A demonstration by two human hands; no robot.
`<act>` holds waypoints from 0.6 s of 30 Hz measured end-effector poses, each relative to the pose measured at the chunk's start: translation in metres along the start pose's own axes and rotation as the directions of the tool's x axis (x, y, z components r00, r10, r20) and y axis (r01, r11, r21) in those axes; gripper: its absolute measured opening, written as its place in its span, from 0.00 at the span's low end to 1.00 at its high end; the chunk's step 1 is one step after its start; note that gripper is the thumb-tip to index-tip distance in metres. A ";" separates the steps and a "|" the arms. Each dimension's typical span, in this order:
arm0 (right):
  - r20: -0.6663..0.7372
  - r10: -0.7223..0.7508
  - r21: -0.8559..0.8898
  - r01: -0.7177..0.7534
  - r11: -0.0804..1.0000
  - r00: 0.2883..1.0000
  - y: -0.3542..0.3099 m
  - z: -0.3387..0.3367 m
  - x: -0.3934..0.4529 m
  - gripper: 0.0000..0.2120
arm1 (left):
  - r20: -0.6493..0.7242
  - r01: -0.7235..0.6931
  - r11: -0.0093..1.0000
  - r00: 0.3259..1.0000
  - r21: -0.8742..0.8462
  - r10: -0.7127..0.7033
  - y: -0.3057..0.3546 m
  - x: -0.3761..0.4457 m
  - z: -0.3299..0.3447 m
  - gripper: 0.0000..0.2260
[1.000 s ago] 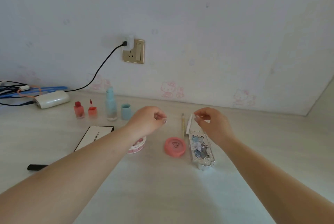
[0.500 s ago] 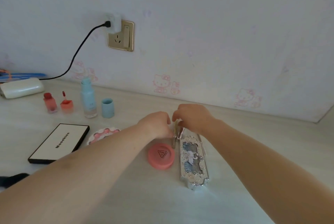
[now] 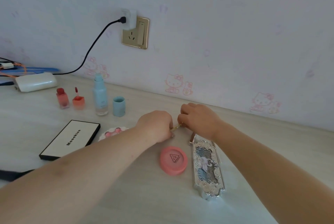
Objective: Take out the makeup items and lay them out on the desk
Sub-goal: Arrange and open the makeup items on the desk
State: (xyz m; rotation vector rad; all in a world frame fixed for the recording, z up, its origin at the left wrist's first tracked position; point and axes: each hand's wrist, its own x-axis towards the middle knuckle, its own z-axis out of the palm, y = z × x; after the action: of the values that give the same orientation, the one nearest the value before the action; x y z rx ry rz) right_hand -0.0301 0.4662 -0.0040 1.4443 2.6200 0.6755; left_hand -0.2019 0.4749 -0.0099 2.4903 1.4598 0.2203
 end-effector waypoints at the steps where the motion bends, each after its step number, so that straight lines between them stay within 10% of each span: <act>1: -0.023 0.000 -0.004 0.000 1.000 1.000 0.000 0.003 0.000 0.05 | -0.025 -0.005 1.000 1.000 -0.006 0.005 -0.004 -0.001 0.000 0.12; 9: -0.132 0.311 0.395 -0.238 0.887 0.941 -0.024 -0.015 -0.018 0.06 | -0.246 -0.095 0.986 0.967 -0.138 0.059 -0.032 -0.029 -0.017 0.06; 18: -0.295 0.366 0.541 -0.161 0.825 0.883 -0.078 -0.077 -0.045 0.14 | -0.464 -0.291 0.906 0.877 -0.306 0.124 -0.052 -0.109 -0.045 0.04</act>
State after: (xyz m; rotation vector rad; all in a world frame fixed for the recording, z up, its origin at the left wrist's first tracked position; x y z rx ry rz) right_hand -0.0873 0.3669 0.0264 2.0467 3.0935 0.3175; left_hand -0.3098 0.4099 0.0183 2.3653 1.1327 1.0557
